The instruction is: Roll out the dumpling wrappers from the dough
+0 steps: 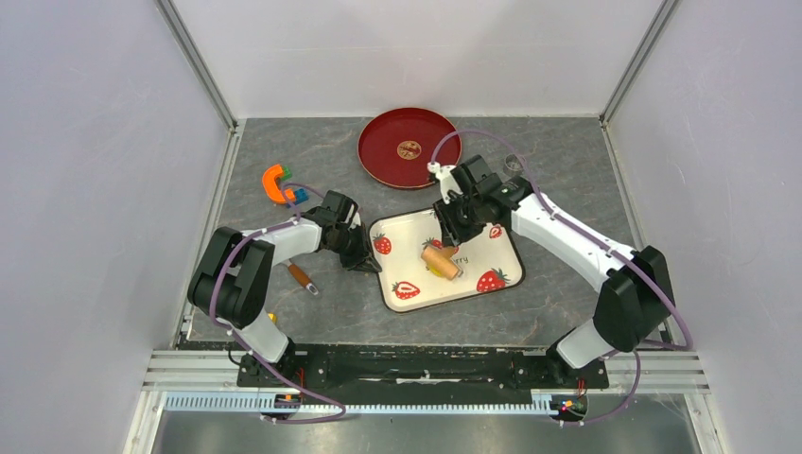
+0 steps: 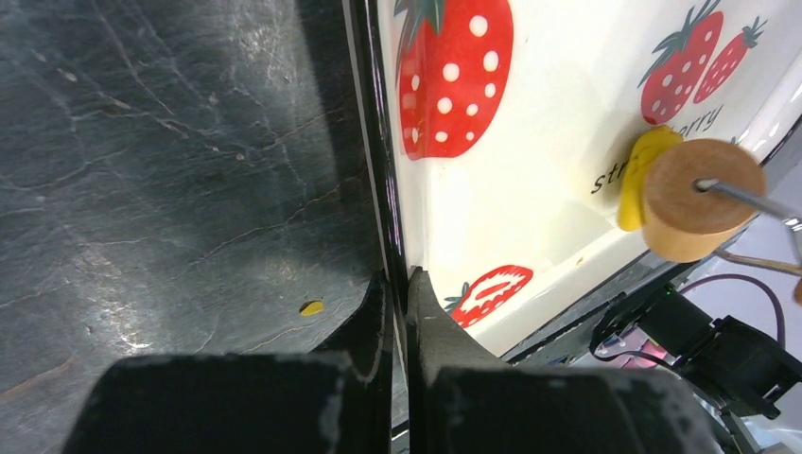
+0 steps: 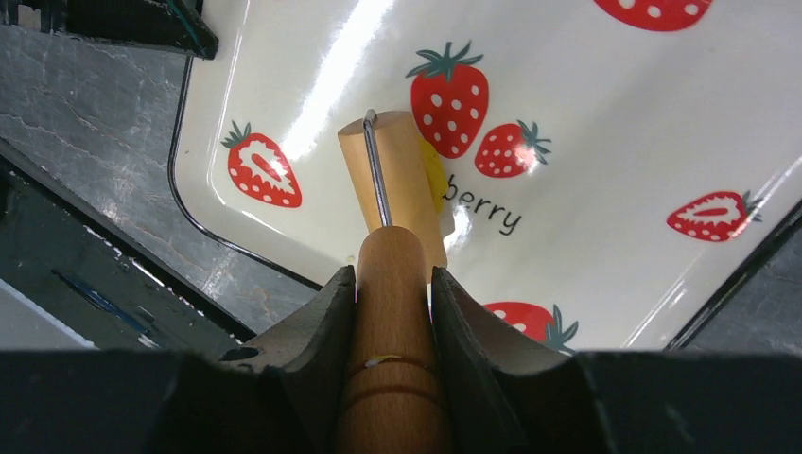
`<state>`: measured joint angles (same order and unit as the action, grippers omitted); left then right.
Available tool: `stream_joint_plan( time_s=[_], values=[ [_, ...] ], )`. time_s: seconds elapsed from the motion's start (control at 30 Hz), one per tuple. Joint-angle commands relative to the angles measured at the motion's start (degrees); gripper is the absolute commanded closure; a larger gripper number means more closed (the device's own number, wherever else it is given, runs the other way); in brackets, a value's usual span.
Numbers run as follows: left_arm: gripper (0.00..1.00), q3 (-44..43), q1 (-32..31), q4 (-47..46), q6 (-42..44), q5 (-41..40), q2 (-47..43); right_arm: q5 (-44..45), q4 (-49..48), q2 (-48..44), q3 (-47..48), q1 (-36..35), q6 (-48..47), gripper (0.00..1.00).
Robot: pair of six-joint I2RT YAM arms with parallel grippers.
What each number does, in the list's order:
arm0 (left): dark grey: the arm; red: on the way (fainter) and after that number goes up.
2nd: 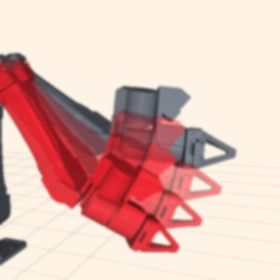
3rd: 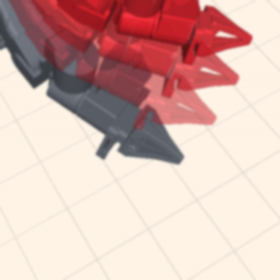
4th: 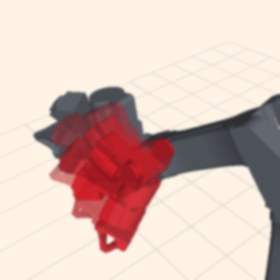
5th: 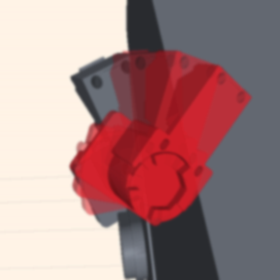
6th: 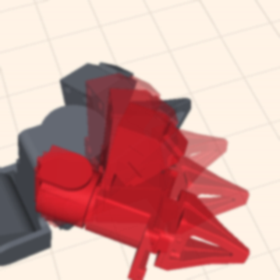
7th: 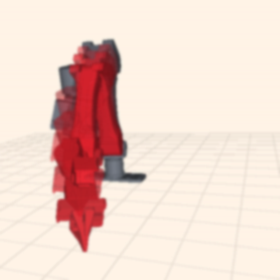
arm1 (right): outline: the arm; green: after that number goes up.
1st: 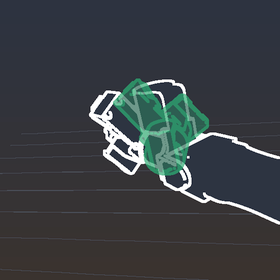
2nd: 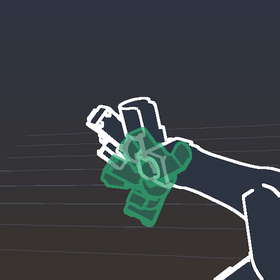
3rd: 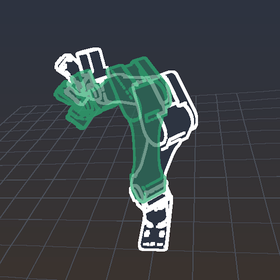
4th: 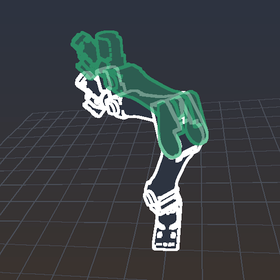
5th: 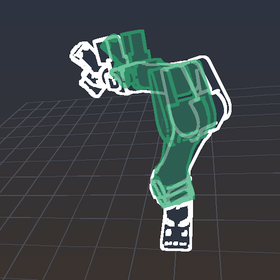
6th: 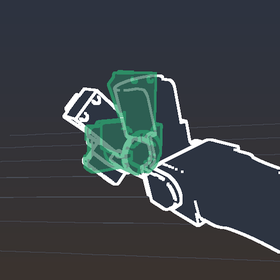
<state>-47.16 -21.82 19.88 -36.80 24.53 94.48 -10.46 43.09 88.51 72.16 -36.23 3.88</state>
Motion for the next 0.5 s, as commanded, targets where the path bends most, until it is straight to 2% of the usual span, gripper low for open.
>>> stream_joint_plan(
  time_s=[0.0,0.47],
  values=[
    [0.98,-0.8,0.2,5.9,7.0,-4.5,1.1,-2.7,2.8,-4.5,2.9,2.8,2.1,1.0],
    [0.98,-0.4,0.5,6.6,7.6,-5.7,0.7,-8.4,-2.5,-7.4,-0.7,7.3,4.6,1.0]
  ],
)
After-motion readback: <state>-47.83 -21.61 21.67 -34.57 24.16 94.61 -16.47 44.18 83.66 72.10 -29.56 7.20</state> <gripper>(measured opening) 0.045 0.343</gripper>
